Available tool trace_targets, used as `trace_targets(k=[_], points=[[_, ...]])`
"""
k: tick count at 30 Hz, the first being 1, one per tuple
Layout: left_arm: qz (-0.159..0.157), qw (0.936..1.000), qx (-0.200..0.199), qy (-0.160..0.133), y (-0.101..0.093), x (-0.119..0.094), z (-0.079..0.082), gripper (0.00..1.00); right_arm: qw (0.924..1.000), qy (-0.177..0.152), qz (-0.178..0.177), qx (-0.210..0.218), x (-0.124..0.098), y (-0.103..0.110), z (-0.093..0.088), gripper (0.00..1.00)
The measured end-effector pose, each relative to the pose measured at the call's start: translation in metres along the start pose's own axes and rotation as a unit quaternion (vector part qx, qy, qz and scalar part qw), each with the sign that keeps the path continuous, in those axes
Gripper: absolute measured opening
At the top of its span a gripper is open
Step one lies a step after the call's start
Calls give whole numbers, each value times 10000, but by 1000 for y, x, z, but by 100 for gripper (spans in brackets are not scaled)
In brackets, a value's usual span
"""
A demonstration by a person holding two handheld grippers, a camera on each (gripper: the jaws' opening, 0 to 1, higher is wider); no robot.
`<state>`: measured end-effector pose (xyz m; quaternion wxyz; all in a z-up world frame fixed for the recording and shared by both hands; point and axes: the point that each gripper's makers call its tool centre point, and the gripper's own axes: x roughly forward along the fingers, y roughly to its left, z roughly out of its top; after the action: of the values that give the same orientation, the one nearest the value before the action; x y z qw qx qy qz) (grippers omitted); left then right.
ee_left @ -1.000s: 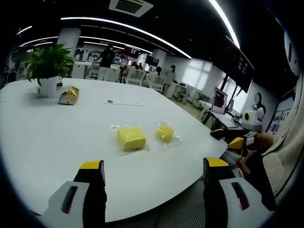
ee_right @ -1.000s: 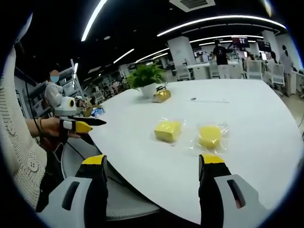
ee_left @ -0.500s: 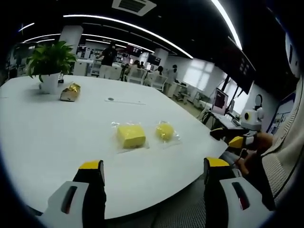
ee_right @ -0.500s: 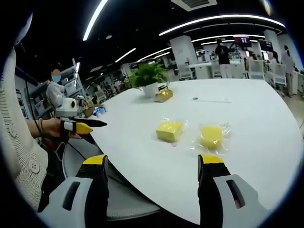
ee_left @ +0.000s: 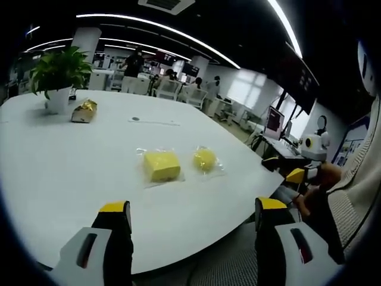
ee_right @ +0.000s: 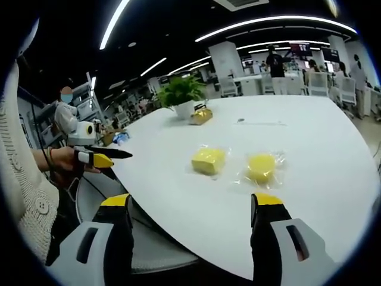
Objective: Compare the silicone blocks by pressing each to a similar depth, holding the contact briefly, and releasing to observe deformation and rebound differences across the visible hardness samples.
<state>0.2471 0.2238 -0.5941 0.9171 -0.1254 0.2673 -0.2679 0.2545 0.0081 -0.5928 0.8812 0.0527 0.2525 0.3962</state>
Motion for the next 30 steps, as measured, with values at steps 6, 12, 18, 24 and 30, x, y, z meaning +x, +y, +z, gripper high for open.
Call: trace_targets(k=[6, 12, 18, 24, 30], points=[[-45, 9999, 60, 95, 0, 2, -2, 85, 10000, -26, -10, 33, 0, -1, 0, 76], [-109, 9997, 104, 190, 1, 6, -2, 85, 10000, 38, -32, 73, 2, -3, -2, 76], [-200, 9994, 84, 284, 1, 9, -4, 84, 9999, 66, -29, 100, 4, -4, -2, 76], [-389, 9989, 135, 244, 0, 13, 9, 84, 9998, 173, -38, 123, 4, -6, -3, 76], [-890, 9956, 221, 184, -6, 26, 36, 80, 9997, 215, -72, 135, 7, -14, 2, 75]])
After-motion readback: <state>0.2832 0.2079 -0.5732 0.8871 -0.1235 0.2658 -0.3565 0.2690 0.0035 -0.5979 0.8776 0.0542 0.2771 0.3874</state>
